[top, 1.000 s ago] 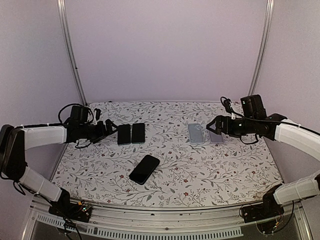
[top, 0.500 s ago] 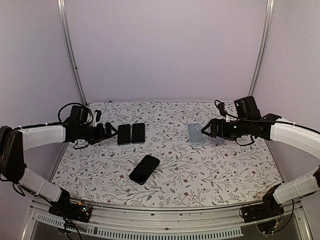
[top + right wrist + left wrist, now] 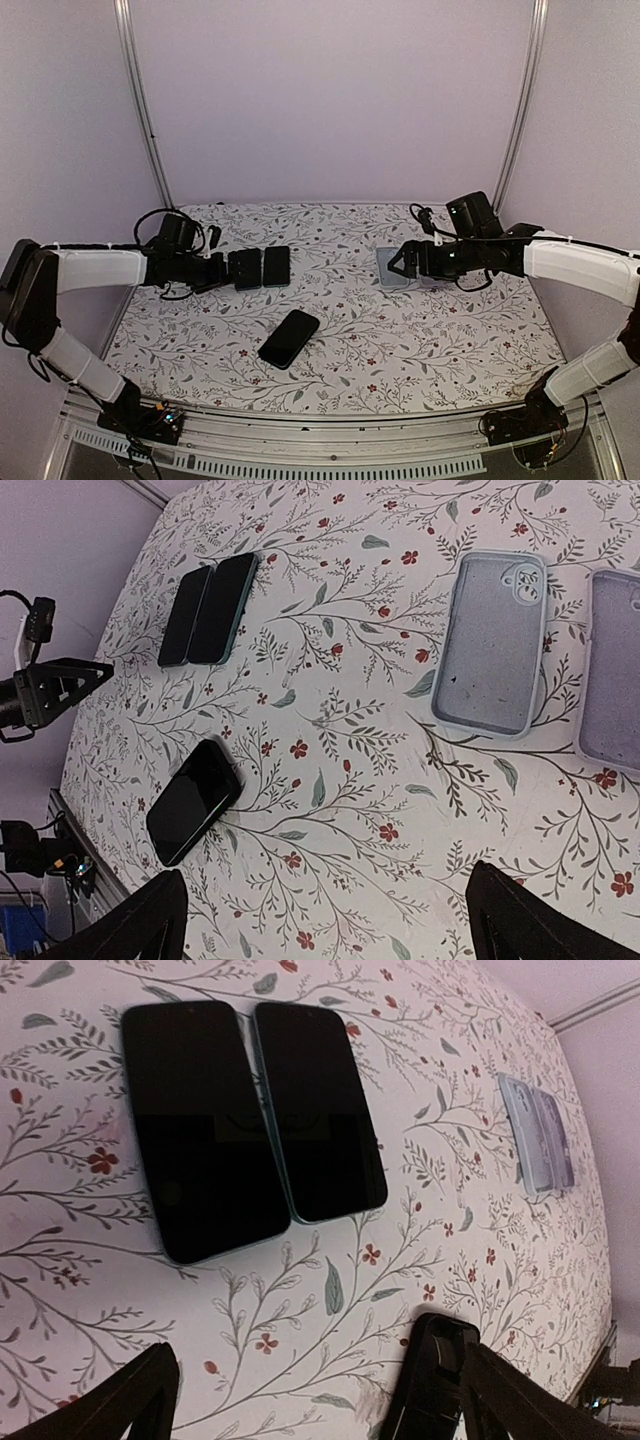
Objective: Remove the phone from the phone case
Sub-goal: Pick up the phone with the phone case from the center of the board, then pass from the left arm to the right
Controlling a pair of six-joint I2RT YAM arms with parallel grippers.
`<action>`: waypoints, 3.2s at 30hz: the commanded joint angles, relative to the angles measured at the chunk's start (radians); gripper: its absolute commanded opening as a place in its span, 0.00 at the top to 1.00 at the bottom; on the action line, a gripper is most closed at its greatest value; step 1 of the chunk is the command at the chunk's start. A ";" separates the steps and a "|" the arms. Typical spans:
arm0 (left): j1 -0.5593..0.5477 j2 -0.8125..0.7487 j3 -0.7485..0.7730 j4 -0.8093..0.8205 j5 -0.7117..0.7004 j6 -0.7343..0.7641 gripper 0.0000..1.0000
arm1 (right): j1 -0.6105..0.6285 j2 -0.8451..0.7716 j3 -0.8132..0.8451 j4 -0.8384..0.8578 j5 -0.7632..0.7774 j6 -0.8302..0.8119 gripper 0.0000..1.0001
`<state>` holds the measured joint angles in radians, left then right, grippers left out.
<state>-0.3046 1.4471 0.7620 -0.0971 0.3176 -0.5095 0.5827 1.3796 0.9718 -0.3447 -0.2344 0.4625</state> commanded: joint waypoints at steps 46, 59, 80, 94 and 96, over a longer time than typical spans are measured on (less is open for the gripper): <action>-0.661 0.467 0.311 -0.448 -0.411 0.117 0.12 | 0.005 -0.017 -0.123 0.176 0.022 0.013 0.01; -0.663 0.479 0.401 -0.427 -0.433 0.155 0.48 | 0.006 0.038 -0.270 0.472 -0.213 0.165 0.01; -0.696 0.482 0.561 -0.305 -0.407 0.148 0.52 | 0.075 0.333 -0.236 0.734 -0.356 0.317 0.07; -0.769 0.510 0.665 -0.309 -0.407 0.175 0.52 | 0.088 0.421 -0.215 0.868 -0.395 0.418 0.29; -0.772 0.512 0.670 -0.309 -0.409 0.174 0.52 | 0.088 0.418 -0.223 0.889 -0.399 0.436 0.37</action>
<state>-1.0599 1.9579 1.3888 -0.4431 -0.0906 -0.3466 0.6632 1.7885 0.7391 0.4683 -0.6136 0.8597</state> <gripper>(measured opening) 0.759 0.686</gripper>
